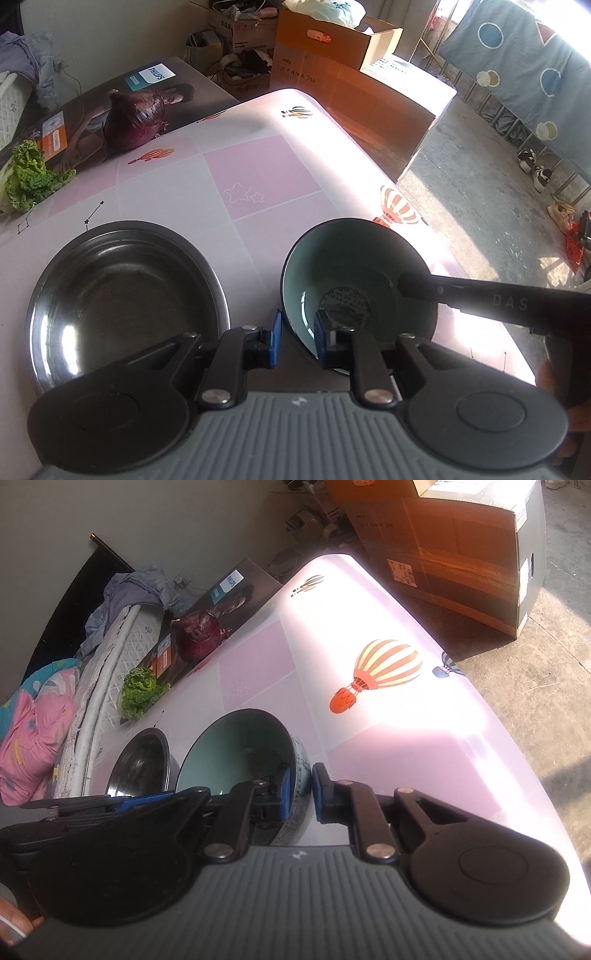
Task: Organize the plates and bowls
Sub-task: 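Lift the teal bowl and lower it into the steel bowl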
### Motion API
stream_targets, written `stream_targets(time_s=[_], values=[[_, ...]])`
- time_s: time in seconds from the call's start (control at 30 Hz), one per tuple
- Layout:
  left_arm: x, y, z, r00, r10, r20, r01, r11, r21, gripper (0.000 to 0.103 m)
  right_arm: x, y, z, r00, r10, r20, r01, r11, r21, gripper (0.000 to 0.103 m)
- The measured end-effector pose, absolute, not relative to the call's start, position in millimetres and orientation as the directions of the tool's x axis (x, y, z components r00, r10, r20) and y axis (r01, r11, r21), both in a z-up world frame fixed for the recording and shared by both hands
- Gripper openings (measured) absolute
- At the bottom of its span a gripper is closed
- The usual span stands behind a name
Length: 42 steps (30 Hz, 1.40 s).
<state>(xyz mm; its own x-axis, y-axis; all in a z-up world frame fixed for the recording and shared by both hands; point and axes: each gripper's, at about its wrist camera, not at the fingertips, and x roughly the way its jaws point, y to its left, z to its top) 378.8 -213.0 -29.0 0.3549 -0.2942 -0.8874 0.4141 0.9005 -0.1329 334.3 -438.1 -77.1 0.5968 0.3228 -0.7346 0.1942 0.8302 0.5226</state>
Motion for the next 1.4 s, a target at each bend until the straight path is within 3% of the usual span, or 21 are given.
stream_targets(time_s=[0.73,1.4], values=[[377.3,-222.2,-45.0,0.307,-0.272,-0.912,0.373,0.916,-0.148,0.023,335.0,-442.4,-94.6,0.571,0.356,-0.740,0.269,0.770,0.578,0.016],[368.3,-215.1,-24.4,0.334,-0.316,-0.888,0.383,0.906,-0.179,0.024,328.0,-443.3,-69.8,0.601,0.334,-0.726,0.256,0.780,0.571,0.016]])
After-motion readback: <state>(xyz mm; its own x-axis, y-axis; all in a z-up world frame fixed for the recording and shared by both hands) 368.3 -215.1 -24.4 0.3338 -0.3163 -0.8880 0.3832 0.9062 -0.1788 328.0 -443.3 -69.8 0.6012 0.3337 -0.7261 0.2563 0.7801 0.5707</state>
